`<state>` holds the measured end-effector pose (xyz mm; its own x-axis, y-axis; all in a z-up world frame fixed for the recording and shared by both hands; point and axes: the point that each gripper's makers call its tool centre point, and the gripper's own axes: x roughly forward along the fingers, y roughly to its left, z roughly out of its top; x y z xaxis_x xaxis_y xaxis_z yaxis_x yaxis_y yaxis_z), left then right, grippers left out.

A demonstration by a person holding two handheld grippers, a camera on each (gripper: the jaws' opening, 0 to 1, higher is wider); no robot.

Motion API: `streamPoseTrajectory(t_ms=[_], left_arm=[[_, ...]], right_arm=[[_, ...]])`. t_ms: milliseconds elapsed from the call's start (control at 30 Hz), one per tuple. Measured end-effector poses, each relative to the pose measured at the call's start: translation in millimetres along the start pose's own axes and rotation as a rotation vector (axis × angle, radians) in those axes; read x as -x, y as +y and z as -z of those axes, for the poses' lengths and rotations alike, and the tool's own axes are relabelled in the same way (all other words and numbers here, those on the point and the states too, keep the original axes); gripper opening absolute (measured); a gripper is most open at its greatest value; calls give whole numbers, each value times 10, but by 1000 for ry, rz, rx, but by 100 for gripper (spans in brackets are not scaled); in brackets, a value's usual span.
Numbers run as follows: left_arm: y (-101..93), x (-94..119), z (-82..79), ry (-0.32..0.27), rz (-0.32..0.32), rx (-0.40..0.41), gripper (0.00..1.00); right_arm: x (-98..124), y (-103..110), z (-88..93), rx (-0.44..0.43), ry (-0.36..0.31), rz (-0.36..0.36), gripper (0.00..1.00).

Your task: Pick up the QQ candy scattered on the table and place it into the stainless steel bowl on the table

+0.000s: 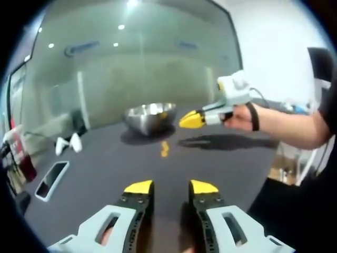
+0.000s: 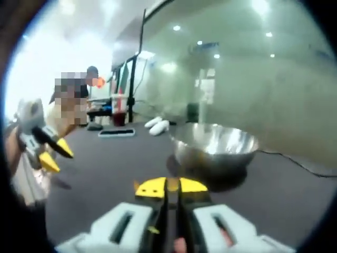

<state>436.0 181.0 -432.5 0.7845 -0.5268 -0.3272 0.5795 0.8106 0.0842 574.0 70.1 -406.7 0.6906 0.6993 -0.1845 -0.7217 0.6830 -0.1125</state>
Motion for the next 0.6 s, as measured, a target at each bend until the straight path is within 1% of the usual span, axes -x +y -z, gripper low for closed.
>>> streamPoseTrajectory(t_ms=[67, 133, 167, 200, 300, 333, 433, 467, 500, 600], left_arm=[[-8, -1, -6, -1, 2, -2, 28], [-15, 3, -13, -3, 2, -5, 28], [-11, 8, -25, -8, -3, -11, 28], [-9, 12, -35, -11, -6, -15, 28], [-39, 13, -61, -14, -6, -16, 28], [-48, 19, -71, -15, -6, -21, 28], [-84, 36, -83, -17, 5, -27, 28], [-85, 36, -81, -16, 4, -28, 28], [-88, 36, -75, -13, 5, -29, 28], [-107, 37, -65, -8, 9, -33, 28]], right_arm=[[16, -23, -104, 25, -30, 20, 9], [14, -78, -232, 35, -81, 44, 9], [1, -101, -254, 35, -77, 46, 9], [-26, -155, -299, 37, -83, 64, 9], [-118, -317, -355, -7, -68, 120, 9], [-146, -353, -380, -9, -66, 133, 9], [-246, -412, -474, -14, -67, 147, 9], [-283, -419, -495, -8, -62, 148, 9], [-345, -495, -505, -3, -59, 150, 9], [-449, -543, -552, 9, -52, 154, 9]])
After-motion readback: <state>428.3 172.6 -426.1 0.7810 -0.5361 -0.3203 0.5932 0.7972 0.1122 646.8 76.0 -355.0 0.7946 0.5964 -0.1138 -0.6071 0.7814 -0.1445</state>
